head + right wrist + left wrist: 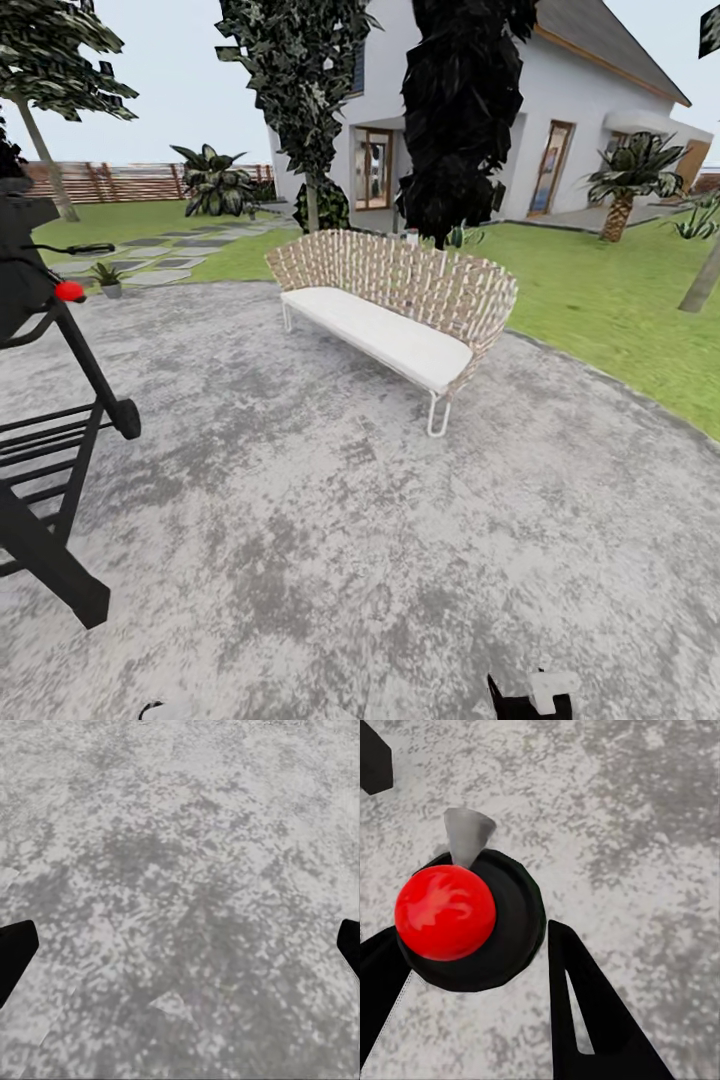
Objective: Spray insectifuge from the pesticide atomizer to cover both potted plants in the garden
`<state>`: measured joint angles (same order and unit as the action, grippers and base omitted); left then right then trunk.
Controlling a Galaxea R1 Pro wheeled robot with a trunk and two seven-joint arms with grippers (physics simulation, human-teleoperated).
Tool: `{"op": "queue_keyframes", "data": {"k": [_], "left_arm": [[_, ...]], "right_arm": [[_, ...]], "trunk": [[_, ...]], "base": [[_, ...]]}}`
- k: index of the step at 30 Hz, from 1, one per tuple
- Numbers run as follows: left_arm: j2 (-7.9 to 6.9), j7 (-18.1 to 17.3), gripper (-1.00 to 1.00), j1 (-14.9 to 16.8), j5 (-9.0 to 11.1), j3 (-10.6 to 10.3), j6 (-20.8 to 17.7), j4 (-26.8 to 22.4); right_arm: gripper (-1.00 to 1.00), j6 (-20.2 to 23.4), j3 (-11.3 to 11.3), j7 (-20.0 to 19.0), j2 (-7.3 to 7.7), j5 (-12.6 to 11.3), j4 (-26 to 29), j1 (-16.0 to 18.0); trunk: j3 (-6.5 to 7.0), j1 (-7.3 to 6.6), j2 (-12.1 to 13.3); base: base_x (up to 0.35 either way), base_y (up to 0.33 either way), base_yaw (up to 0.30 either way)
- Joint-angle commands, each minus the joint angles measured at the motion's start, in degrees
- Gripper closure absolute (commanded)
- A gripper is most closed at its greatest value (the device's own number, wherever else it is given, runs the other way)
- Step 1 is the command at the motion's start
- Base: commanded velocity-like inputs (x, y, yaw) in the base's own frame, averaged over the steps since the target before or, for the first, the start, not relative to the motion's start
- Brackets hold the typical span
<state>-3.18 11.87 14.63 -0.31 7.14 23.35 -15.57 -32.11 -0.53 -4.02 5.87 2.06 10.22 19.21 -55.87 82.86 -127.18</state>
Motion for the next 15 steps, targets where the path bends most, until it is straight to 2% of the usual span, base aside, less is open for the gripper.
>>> {"op": "queue_keyframes", "data": {"k": [1, 15], "left_arm": [[0.01, 0.1, 1.00, 0.0, 0.0, 0.1, 0.2, 0.1], [0.01, 0.1, 1.00, 0.0, 0.0, 0.1, 0.2, 0.1]], "right_arm": [[-1.00, -0.2, -0.1, -0.1, 0.02, 0.2, 0.0, 0.0], [-1.00, -0.2, -0.1, -0.1, 0.02, 0.2, 0.0, 0.0]], "trunk": [[0.00, 0.03, 0.0], [0.67, 0.03, 0.0]], "base": [[0.340, 0.000, 0.245], [0.340, 0.000, 0.246]]}}
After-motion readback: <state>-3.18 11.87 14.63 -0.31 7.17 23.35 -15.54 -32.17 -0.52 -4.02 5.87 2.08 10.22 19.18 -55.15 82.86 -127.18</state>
